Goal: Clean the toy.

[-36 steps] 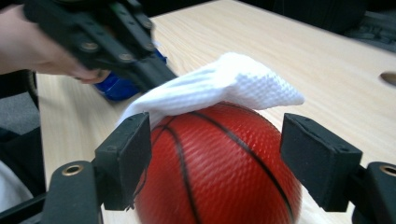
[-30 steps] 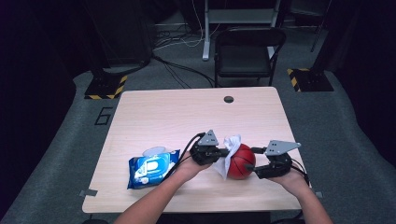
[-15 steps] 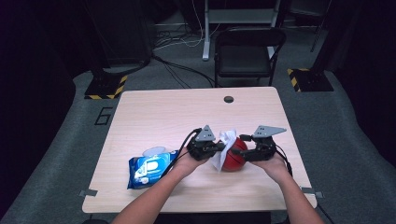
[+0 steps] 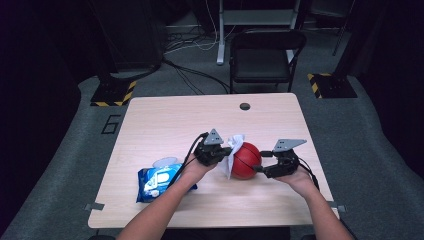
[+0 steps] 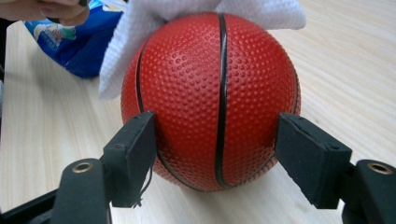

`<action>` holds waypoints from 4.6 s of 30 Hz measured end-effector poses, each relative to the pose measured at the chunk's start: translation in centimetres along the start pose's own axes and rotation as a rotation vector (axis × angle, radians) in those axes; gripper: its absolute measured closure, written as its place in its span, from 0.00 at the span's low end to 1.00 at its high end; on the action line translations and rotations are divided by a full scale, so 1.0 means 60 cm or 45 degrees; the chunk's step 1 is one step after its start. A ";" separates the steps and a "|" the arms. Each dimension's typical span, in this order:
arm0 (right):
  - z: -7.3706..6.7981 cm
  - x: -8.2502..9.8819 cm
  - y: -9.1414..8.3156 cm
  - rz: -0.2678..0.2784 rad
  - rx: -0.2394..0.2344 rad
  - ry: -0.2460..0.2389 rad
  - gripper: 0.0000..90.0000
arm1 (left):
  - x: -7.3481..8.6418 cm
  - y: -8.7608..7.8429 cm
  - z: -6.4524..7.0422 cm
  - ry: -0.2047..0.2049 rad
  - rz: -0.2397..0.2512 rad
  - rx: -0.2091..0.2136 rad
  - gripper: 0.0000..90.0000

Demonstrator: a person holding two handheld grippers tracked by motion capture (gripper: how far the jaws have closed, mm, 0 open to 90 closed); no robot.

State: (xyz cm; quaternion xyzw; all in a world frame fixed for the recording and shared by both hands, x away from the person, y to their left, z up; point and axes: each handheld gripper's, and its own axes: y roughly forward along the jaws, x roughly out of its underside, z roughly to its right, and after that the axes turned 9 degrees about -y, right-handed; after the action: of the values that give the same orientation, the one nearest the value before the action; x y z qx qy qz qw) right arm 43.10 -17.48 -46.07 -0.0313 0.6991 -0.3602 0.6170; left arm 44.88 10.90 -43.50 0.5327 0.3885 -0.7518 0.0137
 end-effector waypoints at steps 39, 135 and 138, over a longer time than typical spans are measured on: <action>0.024 -0.094 0.113 -0.016 -0.068 -0.016 0.26 | 0.010 -0.053 -0.057 -0.058 0.041 -0.065 0.99; 0.028 -0.138 0.143 0.076 -0.033 0.050 0.35 | 0.038 -0.080 -0.062 -0.099 0.052 0.061 0.98; 0.026 -0.142 0.144 0.094 -0.024 0.054 0.35 | 0.039 -0.076 -0.058 -0.094 0.049 0.076 0.98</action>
State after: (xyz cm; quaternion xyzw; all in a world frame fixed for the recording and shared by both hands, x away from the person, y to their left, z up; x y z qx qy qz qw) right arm 49.96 -7.68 -43.55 -0.0035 0.7159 -0.3312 0.6146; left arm 44.62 17.08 -43.22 0.5121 0.3548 -0.7818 0.0263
